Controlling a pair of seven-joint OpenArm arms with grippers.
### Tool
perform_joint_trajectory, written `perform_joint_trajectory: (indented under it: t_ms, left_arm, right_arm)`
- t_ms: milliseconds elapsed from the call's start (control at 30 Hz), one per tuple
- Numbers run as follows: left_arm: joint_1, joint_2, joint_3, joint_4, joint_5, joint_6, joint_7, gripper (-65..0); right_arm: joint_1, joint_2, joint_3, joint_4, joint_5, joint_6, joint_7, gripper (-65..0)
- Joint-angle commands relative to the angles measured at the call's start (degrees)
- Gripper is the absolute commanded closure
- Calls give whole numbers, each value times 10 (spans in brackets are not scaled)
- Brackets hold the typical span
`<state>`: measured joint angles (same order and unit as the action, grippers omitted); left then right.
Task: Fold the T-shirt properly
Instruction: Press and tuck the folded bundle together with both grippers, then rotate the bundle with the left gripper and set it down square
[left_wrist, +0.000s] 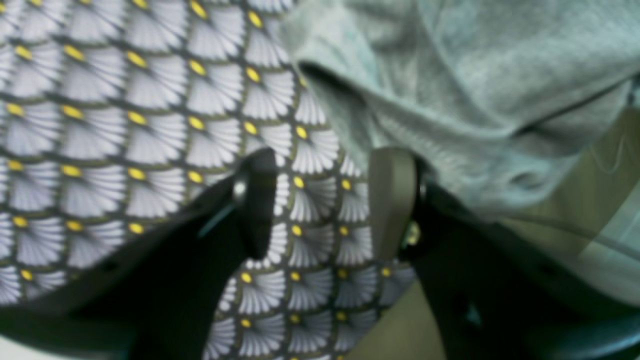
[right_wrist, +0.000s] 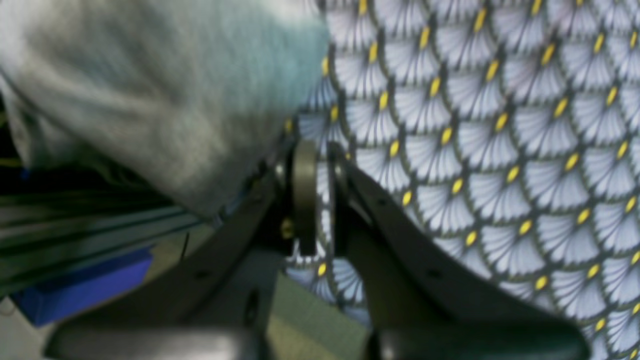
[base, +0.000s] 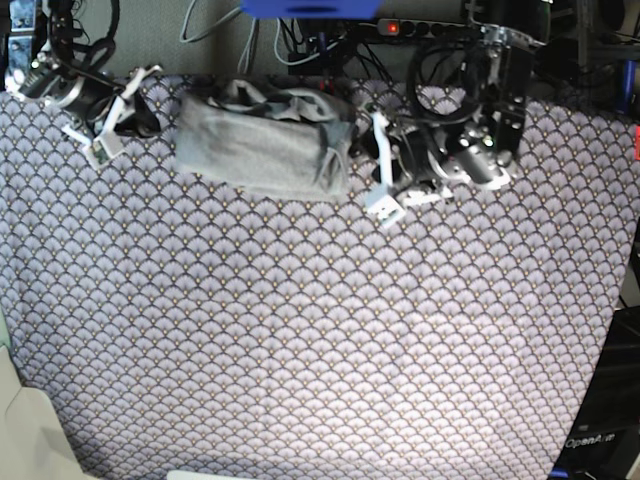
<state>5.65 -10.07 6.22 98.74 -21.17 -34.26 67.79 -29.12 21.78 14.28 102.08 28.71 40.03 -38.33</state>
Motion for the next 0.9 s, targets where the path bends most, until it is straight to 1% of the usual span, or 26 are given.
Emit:
perform_joint_trajectory:
  t_ms: [0, 100, 167, 233, 400, 567, 867]
  left_arm:
    - [-8, 10, 5, 0, -1, 0, -11, -290]
    - [-8, 23, 16, -19, 30, 0, -37, -290]
    - [-8, 30, 24, -30, 45, 0, -44, -290]
    - [-8, 38, 26, -43, 54, 0, -45, -290]
    - [-8, 42, 26, -52, 53, 0, -60, -290]
    - [-15, 62, 26, -61, 54, 1, -68, -291]
    - [-62, 121, 27, -118, 54, 1, -68, -290]
  right_arm:
    - [2, 5, 4, 9, 9, 0, 14, -25]
    - [1, 1, 4, 10, 9, 0, 14, -25]
    - [0, 0, 4, 10, 9, 0, 12, -25]
    - [-1, -10, 4, 10, 9, 0, 11, -25]
    - [-5, -21, -2, 10, 9, 0, 9, -25]
    - [-17, -23, -36, 11, 9, 0, 13, -25]
    - [-19, -24, -79, 10, 9, 0, 11, -25]
